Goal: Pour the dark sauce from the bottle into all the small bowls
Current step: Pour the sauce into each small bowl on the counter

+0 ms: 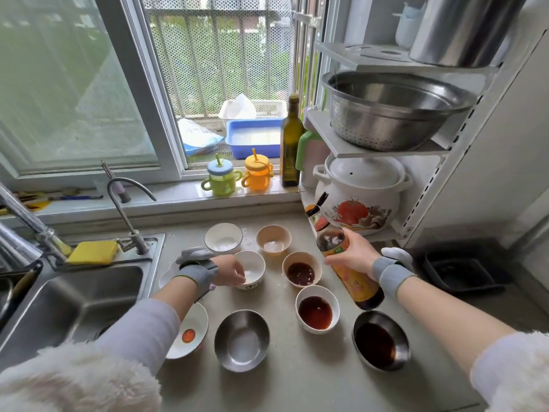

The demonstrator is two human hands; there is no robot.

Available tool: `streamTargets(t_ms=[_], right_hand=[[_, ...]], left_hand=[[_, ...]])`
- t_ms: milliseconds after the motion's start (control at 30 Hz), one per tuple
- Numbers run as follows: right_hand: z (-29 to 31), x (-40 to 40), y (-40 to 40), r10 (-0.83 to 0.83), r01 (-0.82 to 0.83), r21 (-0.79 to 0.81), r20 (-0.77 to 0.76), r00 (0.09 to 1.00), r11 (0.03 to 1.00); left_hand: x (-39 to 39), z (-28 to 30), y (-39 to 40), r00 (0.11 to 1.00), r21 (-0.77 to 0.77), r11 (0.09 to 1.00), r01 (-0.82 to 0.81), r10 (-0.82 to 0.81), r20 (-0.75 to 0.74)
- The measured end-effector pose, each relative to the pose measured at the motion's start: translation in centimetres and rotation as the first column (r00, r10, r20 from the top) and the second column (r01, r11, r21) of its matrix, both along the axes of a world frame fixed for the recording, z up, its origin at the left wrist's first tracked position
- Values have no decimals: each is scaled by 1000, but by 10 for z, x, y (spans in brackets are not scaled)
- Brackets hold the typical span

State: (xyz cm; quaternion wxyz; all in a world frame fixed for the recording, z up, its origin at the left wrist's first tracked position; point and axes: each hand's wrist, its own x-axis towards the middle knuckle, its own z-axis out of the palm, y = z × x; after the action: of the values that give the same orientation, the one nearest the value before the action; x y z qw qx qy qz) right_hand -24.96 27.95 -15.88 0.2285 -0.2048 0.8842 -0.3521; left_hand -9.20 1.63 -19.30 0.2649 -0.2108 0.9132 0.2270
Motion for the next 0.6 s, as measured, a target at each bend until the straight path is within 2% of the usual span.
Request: streamTargets(t_ms=[133,267,467,600], right_hand=[[11,-3,-25,74,-75,-14,-56,996,997],[12,-1,-41,84,-84,11,-78,993,996],[-3,2,-61,39,-20,148,-126,991,989],[-14,1,-71,22,1,258,-89,996,966]], left_hand=[[3,3,-11,999,22,999,-38,39,-31],[7,1,-22,999,4,1000,-8,9,-42],[12,-7,-46,999,5,1000,16,-16,-44],[14,-11,-59,999,18,1000,8,-7,-50]])
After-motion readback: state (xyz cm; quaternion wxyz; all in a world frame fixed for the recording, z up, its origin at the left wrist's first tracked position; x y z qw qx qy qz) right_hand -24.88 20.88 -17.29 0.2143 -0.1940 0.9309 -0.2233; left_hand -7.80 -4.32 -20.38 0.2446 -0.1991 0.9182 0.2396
